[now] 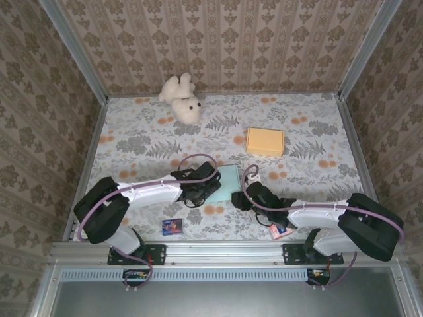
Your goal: Fold the paper box
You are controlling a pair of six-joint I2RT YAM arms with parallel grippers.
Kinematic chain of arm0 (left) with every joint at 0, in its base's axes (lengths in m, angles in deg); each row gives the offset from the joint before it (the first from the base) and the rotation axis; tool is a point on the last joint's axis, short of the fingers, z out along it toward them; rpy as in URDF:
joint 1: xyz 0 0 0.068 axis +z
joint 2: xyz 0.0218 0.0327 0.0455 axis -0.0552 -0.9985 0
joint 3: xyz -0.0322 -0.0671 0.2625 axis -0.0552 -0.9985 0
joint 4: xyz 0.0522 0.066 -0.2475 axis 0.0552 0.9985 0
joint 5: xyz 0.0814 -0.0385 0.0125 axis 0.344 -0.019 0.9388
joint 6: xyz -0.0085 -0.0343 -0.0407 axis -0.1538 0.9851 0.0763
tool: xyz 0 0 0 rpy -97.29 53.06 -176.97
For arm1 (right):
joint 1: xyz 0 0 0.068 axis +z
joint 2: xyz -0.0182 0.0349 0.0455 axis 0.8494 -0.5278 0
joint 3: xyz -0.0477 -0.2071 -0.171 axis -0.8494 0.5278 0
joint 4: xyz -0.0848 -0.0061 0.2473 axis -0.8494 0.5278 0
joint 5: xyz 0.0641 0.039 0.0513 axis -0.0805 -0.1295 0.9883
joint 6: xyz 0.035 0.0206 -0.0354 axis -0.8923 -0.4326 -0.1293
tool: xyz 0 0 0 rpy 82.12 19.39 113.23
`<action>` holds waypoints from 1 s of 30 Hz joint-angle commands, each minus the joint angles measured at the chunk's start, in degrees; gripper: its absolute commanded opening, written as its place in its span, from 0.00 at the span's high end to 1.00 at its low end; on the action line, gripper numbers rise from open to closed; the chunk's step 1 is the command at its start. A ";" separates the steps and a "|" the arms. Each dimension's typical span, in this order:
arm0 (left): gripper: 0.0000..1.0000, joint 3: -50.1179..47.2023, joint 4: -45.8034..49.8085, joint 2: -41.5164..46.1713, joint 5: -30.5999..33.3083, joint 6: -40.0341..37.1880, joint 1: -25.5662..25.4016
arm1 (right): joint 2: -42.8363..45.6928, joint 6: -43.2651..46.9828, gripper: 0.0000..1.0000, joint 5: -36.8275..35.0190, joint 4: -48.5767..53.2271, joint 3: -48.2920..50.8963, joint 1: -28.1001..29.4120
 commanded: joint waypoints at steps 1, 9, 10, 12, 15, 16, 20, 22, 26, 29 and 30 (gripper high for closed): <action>0.25 -2.89 7.87 -1.70 2.07 1.56 0.82 | -1.08 0.49 0.57 -2.55 -0.47 1.22 0.44; 0.25 -3.62 7.95 -2.56 1.75 1.62 0.83 | -4.29 0.76 0.57 -3.55 -4.27 1.82 0.47; 0.26 -3.61 7.87 -2.66 1.72 1.55 0.82 | -4.34 0.76 0.58 -3.44 -4.86 1.73 0.43; 0.26 -3.65 8.02 -2.86 1.64 1.36 0.79 | -6.93 0.84 0.58 -3.58 -5.96 1.60 0.44; 0.26 -3.57 8.31 -3.00 1.63 0.98 0.78 | -8.59 1.09 0.58 -4.49 -7.79 1.77 0.43; 0.26 -3.65 8.39 -2.95 1.59 0.97 0.79 | -9.07 1.27 0.58 -5.01 -8.17 1.77 0.45; 0.25 -3.76 9.01 -2.93 2.05 0.50 0.81 | -10.61 1.76 0.56 -7.64 -10.00 2.12 0.46; 0.25 -3.80 9.10 -2.98 2.11 0.33 0.85 | -11.38 2.51 0.55 -8.61 -11.75 2.38 0.45; 0.25 -3.96 8.97 -3.48 2.12 0.41 0.92 | -14.29 6.46 0.55 -8.09 -19.50 3.17 0.48; 0.25 -3.74 8.67 -3.95 1.76 0.16 0.94 | -18.00 8.76 0.55 -7.10 -24.45 2.91 0.45; 0.25 -3.64 8.70 -4.08 1.72 0.09 0.94 | -19.51 9.37 0.55 -6.98 -26.10 2.76 0.40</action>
